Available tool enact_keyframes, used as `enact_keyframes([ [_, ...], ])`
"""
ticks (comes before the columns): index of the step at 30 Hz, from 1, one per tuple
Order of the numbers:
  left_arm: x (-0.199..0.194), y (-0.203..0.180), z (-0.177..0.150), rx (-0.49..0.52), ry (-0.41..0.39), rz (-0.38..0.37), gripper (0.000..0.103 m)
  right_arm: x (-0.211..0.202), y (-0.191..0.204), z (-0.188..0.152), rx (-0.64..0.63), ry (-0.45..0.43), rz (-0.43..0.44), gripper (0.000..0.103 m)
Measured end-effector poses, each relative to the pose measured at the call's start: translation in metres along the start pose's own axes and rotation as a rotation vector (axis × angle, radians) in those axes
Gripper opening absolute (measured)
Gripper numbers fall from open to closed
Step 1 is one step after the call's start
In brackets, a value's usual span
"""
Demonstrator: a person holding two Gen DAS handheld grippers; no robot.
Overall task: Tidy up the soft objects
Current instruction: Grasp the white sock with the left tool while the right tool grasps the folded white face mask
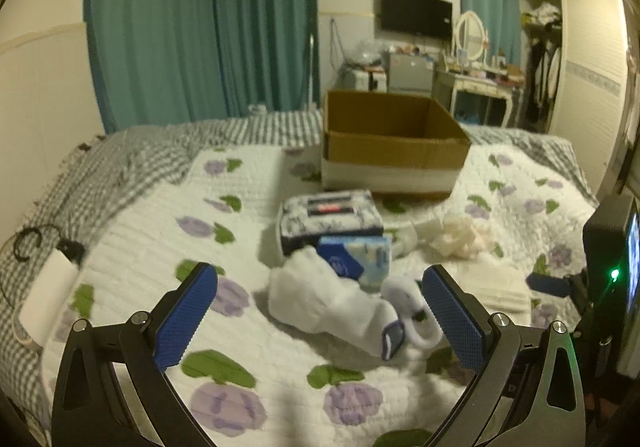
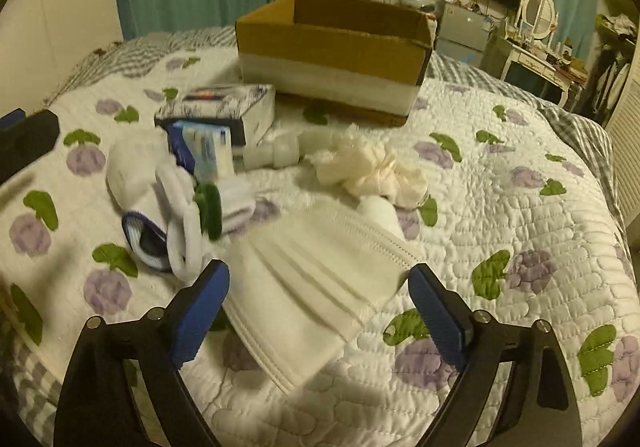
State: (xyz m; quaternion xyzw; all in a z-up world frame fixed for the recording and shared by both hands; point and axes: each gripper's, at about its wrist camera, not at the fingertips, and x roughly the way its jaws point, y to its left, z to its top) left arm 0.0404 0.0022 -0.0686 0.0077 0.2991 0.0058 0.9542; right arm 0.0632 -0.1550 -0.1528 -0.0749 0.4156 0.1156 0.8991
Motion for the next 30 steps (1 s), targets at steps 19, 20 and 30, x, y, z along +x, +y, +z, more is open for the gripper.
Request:
enact_keyframes([
  [19,0.058,-0.019,-0.036,0.071,0.257,-0.061,0.051,-0.023,-0.023,0.016,0.079,-0.055,0.089,0.016],
  [20,0.063,-0.02,-0.037,0.066,0.278,-0.072,0.042,-0.021,-0.023,0.016,0.076,-0.052,0.088,0.016],
  [30,0.058,-0.013,-0.034,0.031,0.281,-0.148,0.004,-0.026,-0.024,0.014,0.08,-0.067,0.086,0.016],
])
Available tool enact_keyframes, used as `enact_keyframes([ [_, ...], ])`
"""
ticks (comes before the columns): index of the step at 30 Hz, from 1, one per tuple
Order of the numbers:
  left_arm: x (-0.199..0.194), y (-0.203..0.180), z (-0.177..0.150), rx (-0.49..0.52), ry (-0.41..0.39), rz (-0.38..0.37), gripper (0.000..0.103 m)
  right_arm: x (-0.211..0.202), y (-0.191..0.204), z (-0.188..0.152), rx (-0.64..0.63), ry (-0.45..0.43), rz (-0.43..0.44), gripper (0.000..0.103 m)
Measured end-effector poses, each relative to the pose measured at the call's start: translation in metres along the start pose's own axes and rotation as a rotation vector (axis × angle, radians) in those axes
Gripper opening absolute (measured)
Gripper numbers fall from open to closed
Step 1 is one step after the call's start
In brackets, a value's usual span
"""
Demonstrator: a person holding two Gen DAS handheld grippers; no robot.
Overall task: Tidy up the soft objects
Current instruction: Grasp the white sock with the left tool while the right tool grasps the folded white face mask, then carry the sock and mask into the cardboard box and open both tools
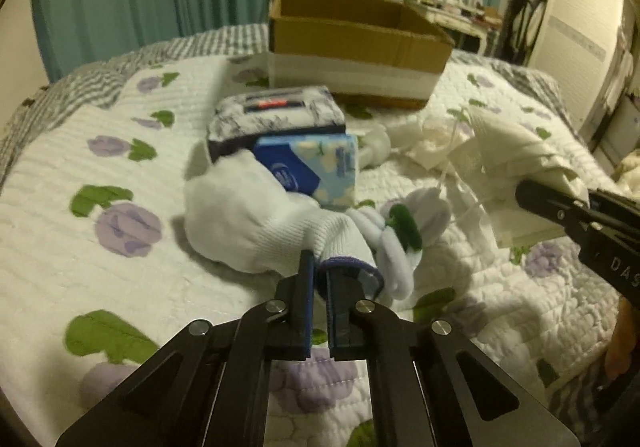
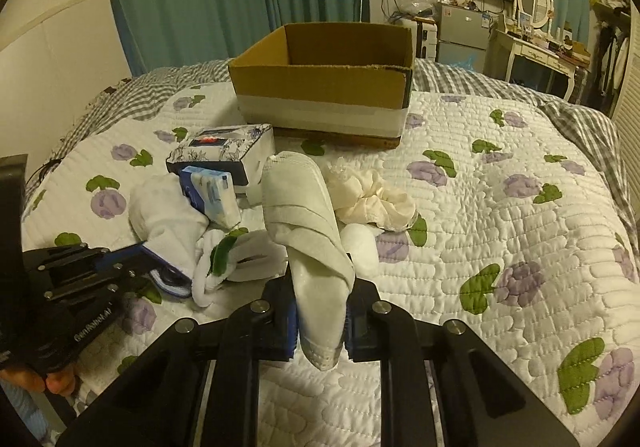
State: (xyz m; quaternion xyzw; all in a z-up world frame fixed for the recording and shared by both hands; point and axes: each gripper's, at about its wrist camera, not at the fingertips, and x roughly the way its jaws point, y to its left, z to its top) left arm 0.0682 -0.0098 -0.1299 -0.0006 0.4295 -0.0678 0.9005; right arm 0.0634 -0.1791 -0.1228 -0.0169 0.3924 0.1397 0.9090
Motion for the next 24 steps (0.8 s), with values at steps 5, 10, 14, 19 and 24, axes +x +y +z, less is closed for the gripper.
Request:
enact_keyframes([
  [5,-0.029,0.001,0.006,0.018,-0.076,0.004,0.003,-0.019,0.007,0.004,-0.011,-0.039,0.003,0.016],
  [10,-0.062,-0.001,0.024,0.035,-0.156,-0.01,0.003,-0.043,0.014,0.02,-0.028,-0.098,0.01,0.016],
  [14,-0.086,-0.006,0.053,0.063,-0.237,0.016,0.003,-0.063,0.014,0.046,-0.047,-0.162,-0.005,0.016],
  [19,-0.105,-0.012,0.1,0.093,-0.32,0.053,0.003,-0.083,0.011,0.09,-0.071,-0.234,-0.015,0.016],
  [24,-0.097,-0.013,0.151,0.088,-0.339,0.046,0.003,-0.084,0.005,0.135,-0.091,-0.273,-0.02,0.016],
])
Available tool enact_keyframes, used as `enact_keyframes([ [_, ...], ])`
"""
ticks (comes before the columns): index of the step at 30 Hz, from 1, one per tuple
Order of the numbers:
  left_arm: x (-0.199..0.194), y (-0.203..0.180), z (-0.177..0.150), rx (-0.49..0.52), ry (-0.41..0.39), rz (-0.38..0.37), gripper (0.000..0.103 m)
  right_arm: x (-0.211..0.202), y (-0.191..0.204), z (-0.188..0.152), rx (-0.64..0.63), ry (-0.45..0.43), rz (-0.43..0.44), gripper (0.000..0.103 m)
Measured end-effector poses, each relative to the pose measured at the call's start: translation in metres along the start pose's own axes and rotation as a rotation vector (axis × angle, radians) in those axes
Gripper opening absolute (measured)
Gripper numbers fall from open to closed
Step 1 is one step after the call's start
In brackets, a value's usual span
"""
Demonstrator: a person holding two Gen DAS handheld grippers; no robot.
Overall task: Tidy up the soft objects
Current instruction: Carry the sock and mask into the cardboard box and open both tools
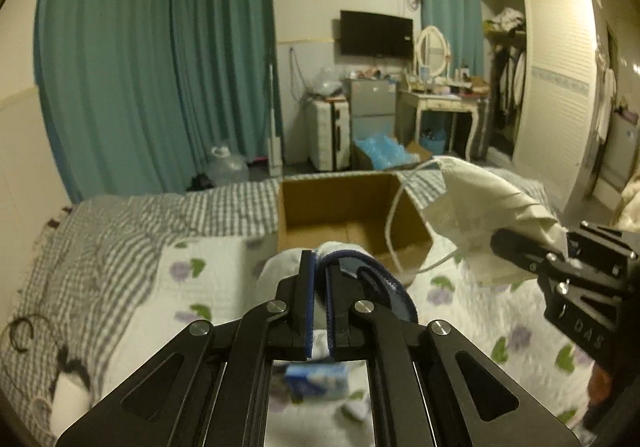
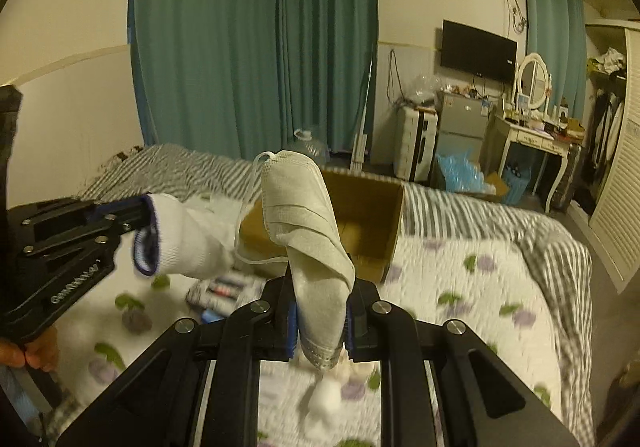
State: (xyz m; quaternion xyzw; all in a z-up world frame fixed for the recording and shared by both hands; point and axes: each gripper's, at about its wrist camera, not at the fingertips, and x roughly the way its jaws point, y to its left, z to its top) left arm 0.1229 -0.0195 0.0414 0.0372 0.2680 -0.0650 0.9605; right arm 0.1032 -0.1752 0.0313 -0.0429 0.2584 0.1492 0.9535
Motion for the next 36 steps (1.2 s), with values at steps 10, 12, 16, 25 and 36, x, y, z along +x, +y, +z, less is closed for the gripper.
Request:
enact_keyframes([
  [10,0.088,-0.009,0.057,0.02,0.044,0.012,0.003,0.084,-0.035,0.054,0.018,0.014,-0.016,0.016],
  [12,0.113,-0.01,0.061,0.036,0.06,0.013,0.004,0.108,-0.042,0.058,0.016,0.035,-0.026,0.016],
  [16,0.159,-0.008,0.063,0.057,0.097,-0.004,0.004,0.161,-0.057,0.055,0.017,0.099,-0.038,0.016],
  [25,0.218,-0.011,0.051,0.09,0.167,0.024,0.01,0.232,-0.071,0.023,0.049,0.212,-0.005,0.021],
  [36,0.173,0.0,0.066,0.051,0.144,0.048,0.011,0.174,-0.076,0.04,0.07,0.127,-0.077,0.081],
])
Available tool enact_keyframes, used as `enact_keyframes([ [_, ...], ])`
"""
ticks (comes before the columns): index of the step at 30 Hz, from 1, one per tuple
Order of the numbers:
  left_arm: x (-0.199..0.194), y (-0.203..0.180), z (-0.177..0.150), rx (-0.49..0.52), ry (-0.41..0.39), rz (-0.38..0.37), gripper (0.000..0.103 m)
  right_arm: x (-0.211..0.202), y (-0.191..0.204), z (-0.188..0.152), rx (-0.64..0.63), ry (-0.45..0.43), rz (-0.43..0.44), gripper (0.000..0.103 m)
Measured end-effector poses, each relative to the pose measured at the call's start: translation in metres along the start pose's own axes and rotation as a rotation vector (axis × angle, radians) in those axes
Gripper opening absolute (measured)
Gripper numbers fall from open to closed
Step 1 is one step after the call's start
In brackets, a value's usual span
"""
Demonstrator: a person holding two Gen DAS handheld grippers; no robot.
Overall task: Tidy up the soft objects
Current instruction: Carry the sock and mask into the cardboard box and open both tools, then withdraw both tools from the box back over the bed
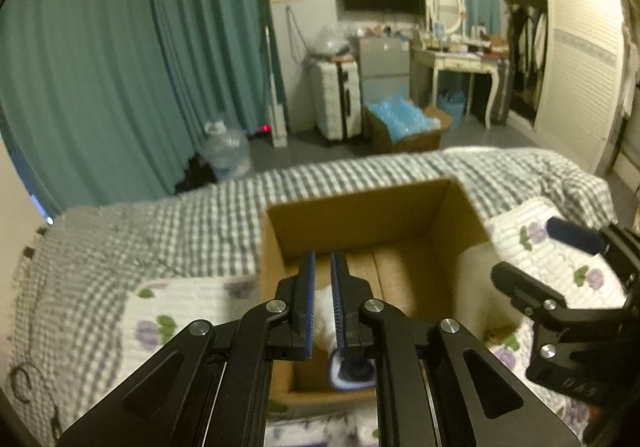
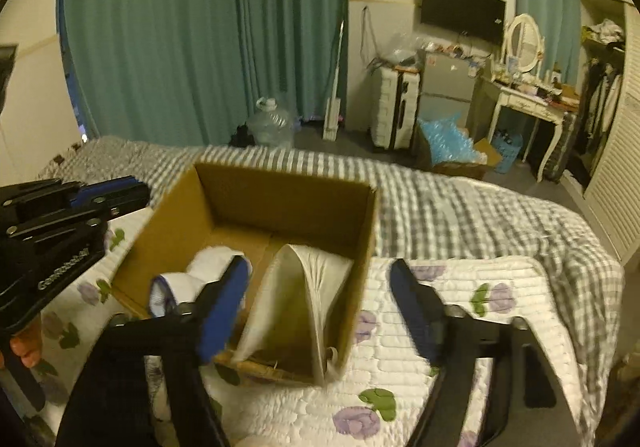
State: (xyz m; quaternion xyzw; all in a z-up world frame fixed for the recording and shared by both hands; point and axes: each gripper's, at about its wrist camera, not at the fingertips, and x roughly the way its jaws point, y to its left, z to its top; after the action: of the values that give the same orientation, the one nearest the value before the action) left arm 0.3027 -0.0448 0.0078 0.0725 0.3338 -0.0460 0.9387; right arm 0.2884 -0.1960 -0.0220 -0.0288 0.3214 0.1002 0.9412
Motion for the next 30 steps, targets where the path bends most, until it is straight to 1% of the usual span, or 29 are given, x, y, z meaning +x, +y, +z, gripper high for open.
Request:
enact_keyframes([
  [3,-0.038,0.005,0.002,0.006,-0.054,0.005,0.012,-0.042,0.004,0.005,-0.008,-0.053,-0.005,0.086],
  [4,-0.049,0.006,0.002,0.004,-0.066,0.006,0.018,-0.054,0.005,0.007,-0.017,-0.069,-0.007,0.089],
  [5,-0.064,0.008,0.001,0.001,-0.081,0.006,0.036,-0.066,0.008,0.009,-0.027,-0.088,-0.01,0.09],
  [6,-0.076,0.011,-0.001,-0.002,-0.097,0.005,0.049,-0.078,0.012,0.011,-0.037,-0.11,-0.014,0.092],
  [7,-0.089,0.013,-0.003,-0.008,-0.119,0.008,0.071,-0.09,0.016,0.012,-0.048,-0.126,-0.018,0.092],
  [8,-0.104,0.016,-0.006,-0.015,-0.151,0.017,0.079,-0.098,0.02,0.013,-0.057,-0.132,-0.019,0.092],
  [10,-0.132,0.019,-0.013,-0.022,-0.218,0.036,0.079,-0.117,0.027,0.013,-0.068,-0.138,-0.028,0.092],
  [12,-0.156,0.022,-0.022,-0.018,-0.24,0.044,0.079,-0.138,0.033,0.009,-0.075,-0.154,-0.022,0.092],
  [13,-0.164,0.023,-0.027,-0.019,-0.244,0.042,0.081,-0.146,0.035,0.006,-0.079,-0.156,-0.018,0.092],
  [14,-0.173,0.025,-0.034,-0.023,-0.248,0.042,0.085,-0.155,0.036,0.003,-0.079,-0.157,-0.015,0.092],
  [16,-0.184,0.027,-0.046,-0.03,-0.243,0.045,0.09,-0.171,0.039,-0.009,-0.081,-0.153,-0.007,0.095],
  [17,-0.189,0.028,-0.054,-0.039,-0.238,0.049,0.09,-0.178,0.04,-0.016,-0.084,-0.149,0.001,0.096],
  [19,-0.195,0.029,-0.069,-0.054,-0.231,0.042,0.091,-0.192,0.041,-0.034,-0.092,-0.136,0.012,0.103],
  [21,-0.197,0.028,-0.082,-0.067,-0.222,0.041,0.091,-0.198,0.043,-0.051,-0.099,-0.12,0.018,0.103],
  [25,-0.189,0.018,-0.113,-0.082,-0.179,0.019,0.091,-0.188,0.039,-0.09,-0.111,-0.035,0.016,0.103],
  [27,-0.179,0.01,-0.127,-0.085,-0.145,0.008,0.091,-0.172,0.037,-0.11,-0.114,0.013,0.008,0.103],
  [30,-0.158,-0.001,-0.15,-0.098,-0.091,0.014,0.091,-0.145,0.033,-0.135,-0.093,0.083,0.012,0.103],
])
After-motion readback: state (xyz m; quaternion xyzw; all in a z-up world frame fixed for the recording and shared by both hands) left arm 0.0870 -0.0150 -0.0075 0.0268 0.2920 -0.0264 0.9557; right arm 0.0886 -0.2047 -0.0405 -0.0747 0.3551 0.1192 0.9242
